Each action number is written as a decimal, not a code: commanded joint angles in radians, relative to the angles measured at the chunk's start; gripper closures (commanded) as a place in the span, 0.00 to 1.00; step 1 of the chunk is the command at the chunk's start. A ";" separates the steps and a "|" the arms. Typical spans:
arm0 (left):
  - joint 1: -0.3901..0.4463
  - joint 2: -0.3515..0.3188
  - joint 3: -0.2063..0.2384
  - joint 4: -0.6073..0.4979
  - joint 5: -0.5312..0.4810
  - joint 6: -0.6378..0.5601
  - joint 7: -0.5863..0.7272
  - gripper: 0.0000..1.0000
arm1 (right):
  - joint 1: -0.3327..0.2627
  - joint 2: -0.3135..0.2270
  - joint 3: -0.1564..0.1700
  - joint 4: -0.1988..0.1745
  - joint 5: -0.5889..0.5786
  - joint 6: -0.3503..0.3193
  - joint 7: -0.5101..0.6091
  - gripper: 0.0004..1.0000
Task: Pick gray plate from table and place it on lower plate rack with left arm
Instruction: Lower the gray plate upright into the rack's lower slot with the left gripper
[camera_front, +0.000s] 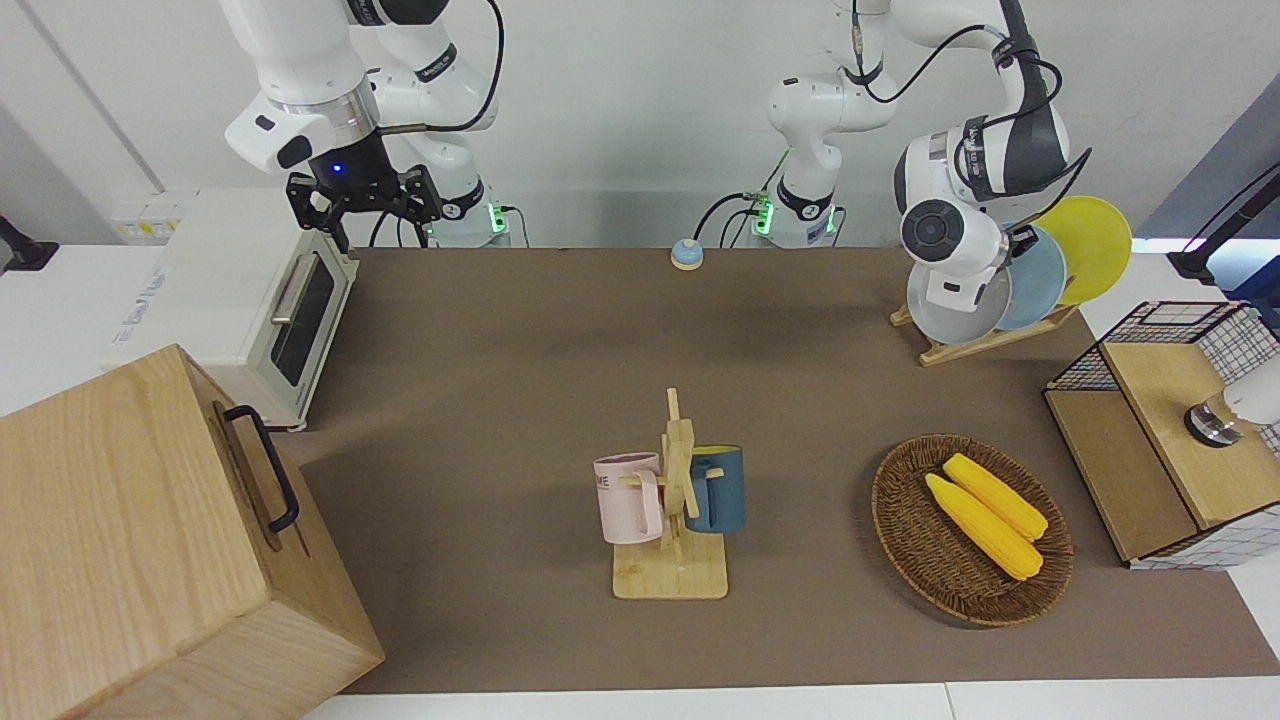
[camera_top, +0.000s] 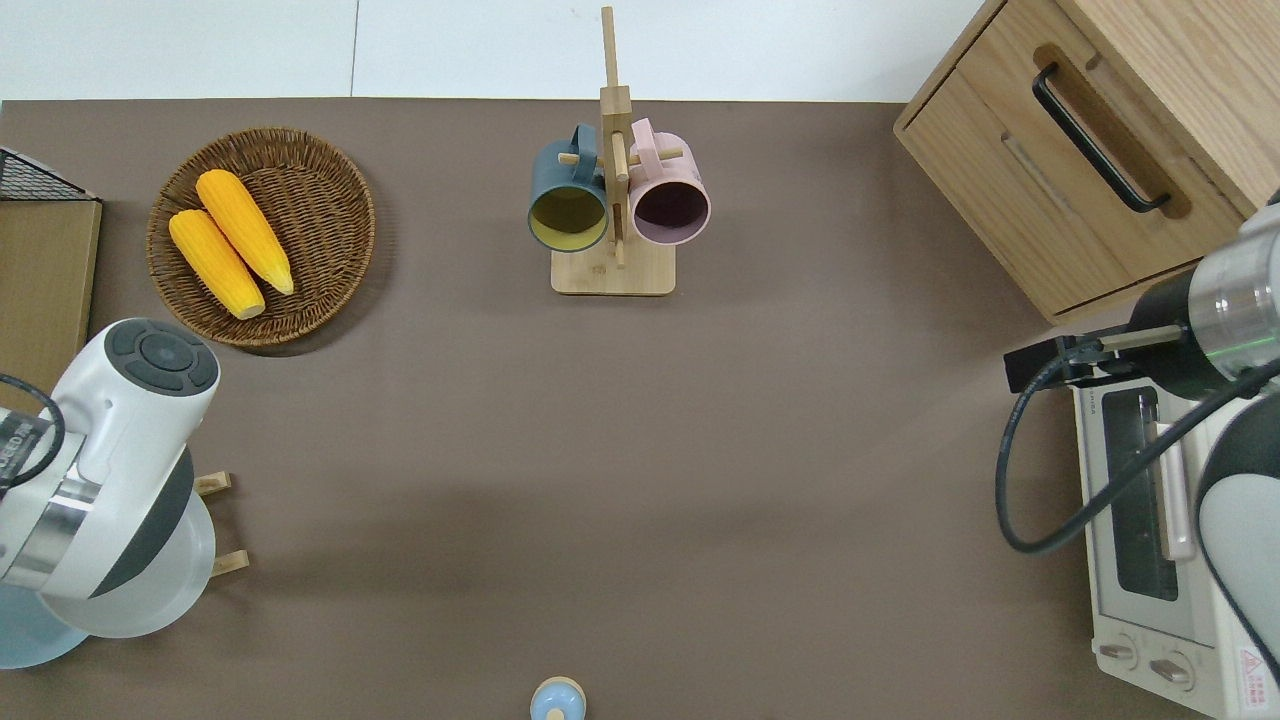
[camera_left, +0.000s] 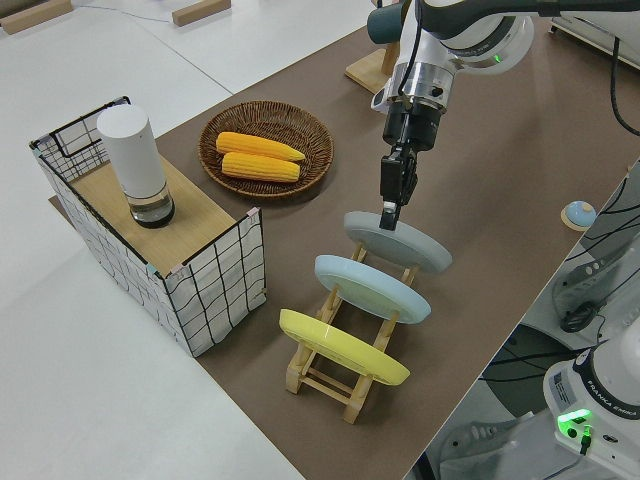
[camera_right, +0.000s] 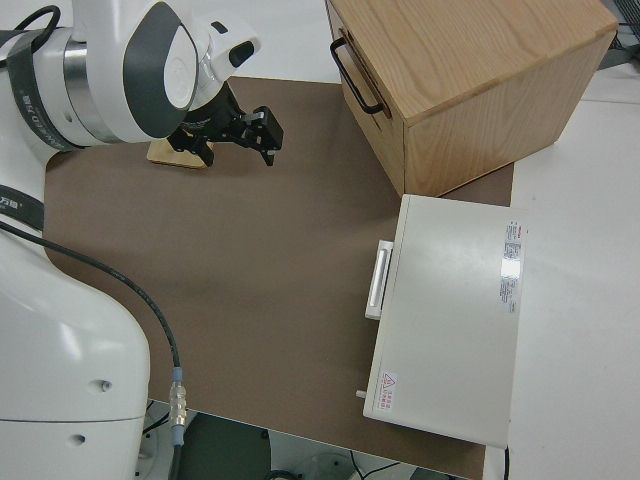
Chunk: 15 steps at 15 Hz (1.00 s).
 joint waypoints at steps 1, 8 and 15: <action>-0.008 -0.007 -0.050 0.002 0.088 -0.108 -0.027 1.00 | -0.019 -0.001 0.017 0.009 -0.001 -0.014 0.012 0.02; -0.007 0.005 -0.071 -0.004 0.098 -0.127 -0.105 1.00 | -0.019 -0.001 0.017 0.009 -0.001 -0.014 0.012 0.02; -0.007 0.052 -0.074 -0.017 0.045 -0.110 -0.280 1.00 | -0.019 -0.003 0.017 0.009 -0.001 -0.014 0.012 0.02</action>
